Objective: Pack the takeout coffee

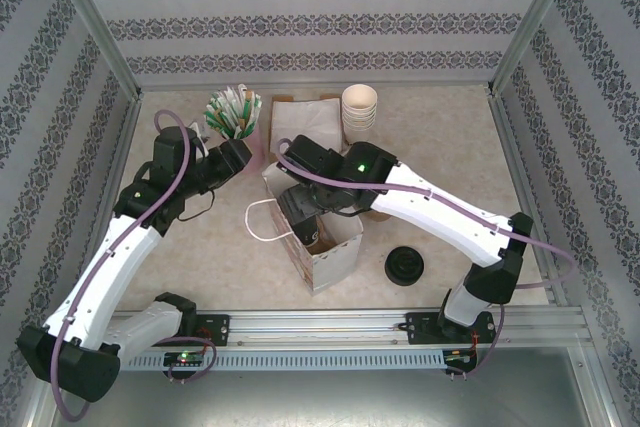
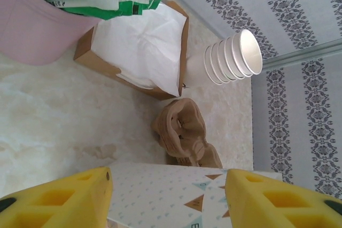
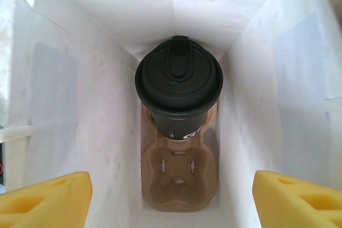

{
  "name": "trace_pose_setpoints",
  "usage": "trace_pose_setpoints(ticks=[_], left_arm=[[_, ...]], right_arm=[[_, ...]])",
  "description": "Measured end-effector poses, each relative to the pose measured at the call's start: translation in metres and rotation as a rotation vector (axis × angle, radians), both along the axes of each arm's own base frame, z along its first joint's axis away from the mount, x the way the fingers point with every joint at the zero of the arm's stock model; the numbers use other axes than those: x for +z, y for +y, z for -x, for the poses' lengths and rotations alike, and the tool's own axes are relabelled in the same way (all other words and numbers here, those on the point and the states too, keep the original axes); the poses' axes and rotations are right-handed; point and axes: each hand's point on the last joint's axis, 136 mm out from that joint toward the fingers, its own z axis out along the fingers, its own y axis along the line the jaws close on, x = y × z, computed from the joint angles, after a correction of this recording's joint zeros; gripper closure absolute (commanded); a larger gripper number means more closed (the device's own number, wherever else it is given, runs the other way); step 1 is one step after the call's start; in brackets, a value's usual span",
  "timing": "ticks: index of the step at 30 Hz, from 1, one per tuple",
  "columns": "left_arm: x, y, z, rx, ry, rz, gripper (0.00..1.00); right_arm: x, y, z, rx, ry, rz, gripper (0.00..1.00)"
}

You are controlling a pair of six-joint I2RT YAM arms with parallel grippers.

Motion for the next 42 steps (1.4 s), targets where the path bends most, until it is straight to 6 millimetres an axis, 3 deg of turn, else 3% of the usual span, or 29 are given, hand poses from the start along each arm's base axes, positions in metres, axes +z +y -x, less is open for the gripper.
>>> trace_pose_setpoints(ticks=[11,20,28,32,36,42], left_arm=[[0.000,0.010,-0.009,0.045,-0.058,-0.050,0.42],[0.013,0.011,-0.005,0.042,-0.107,-0.048,0.44],[0.040,0.012,-0.001,0.016,-0.162,-0.073,0.44],[0.052,0.013,0.002,0.011,-0.181,-0.082,0.46],[0.060,0.014,0.006,0.008,-0.178,-0.089,0.47],[0.069,0.016,0.006,0.013,-0.167,-0.098,0.50]], right_arm=[[0.018,0.005,-0.003,0.053,-0.059,-0.047,0.24],[0.055,-0.001,-0.004,0.055,-0.150,-0.142,0.31],[0.078,-0.005,-0.005,0.029,-0.210,-0.192,0.39],[0.106,-0.012,-0.010,-0.004,-0.269,-0.243,0.39],[0.133,-0.025,-0.024,-0.061,-0.316,-0.300,0.40],[0.153,-0.055,-0.072,-0.212,-0.349,-0.333,0.41]])
